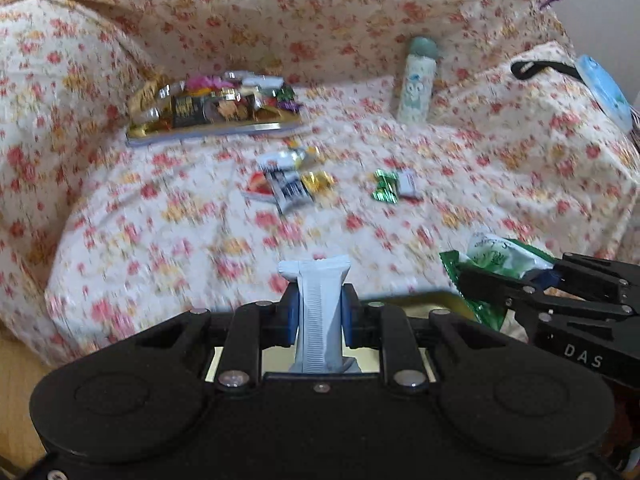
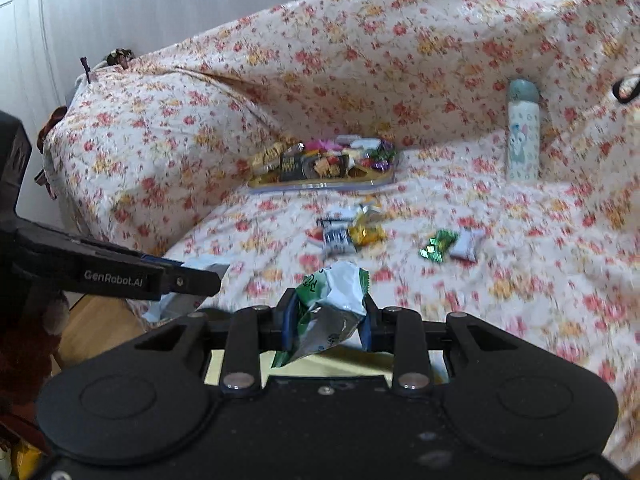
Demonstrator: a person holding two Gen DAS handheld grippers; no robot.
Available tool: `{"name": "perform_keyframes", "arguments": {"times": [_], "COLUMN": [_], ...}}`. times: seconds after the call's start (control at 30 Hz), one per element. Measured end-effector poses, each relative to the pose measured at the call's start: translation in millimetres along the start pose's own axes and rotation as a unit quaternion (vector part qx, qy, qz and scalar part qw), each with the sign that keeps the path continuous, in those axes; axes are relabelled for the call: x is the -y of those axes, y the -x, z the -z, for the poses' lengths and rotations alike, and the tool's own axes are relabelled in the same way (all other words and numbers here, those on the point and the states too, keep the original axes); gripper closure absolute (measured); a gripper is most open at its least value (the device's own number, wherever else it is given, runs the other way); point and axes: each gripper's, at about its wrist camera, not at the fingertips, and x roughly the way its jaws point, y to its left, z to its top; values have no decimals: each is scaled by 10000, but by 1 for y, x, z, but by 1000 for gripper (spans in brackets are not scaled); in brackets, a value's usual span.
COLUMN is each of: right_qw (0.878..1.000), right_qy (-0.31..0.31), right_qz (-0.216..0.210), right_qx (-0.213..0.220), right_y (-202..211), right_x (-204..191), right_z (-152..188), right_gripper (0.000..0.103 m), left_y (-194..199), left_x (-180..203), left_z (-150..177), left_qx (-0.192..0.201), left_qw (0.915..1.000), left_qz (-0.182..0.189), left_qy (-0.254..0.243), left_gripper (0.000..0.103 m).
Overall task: Organize snacks
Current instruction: 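Carry both held packets back over the gold tin tray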
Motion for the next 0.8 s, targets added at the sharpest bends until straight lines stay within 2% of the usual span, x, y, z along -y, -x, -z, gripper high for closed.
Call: {"name": "perform_keyframes", "arguments": {"times": [0.13,0.33,0.6,0.73,0.8], "right_qw": [9998,9988,9972,9961,9956], "right_qy": [-88,-257,-509,-609,-614], "right_qz": [88,177,401,513,571], "right_qx": [-183,-369,-364,-388,-427], "right_y": [9,24,38,42,43], "right_x": [-1,-4,2,8,10], "right_z": [15,31,42,47,50], "right_gripper": [71,71,71,71,71], "left_y": [1,7,-1,-8,-9], "left_x": [9,19,36,43,45], "left_z": [21,45,66,75,77], "left_qx": [-236,-374,-667,-760,-812], "left_qw": [9997,9991,9972,9971,9967], "left_qz": [-60,49,291,39,41], "left_qy": [43,170,149,39,31], "left_gripper": [75,75,75,75,75]}}
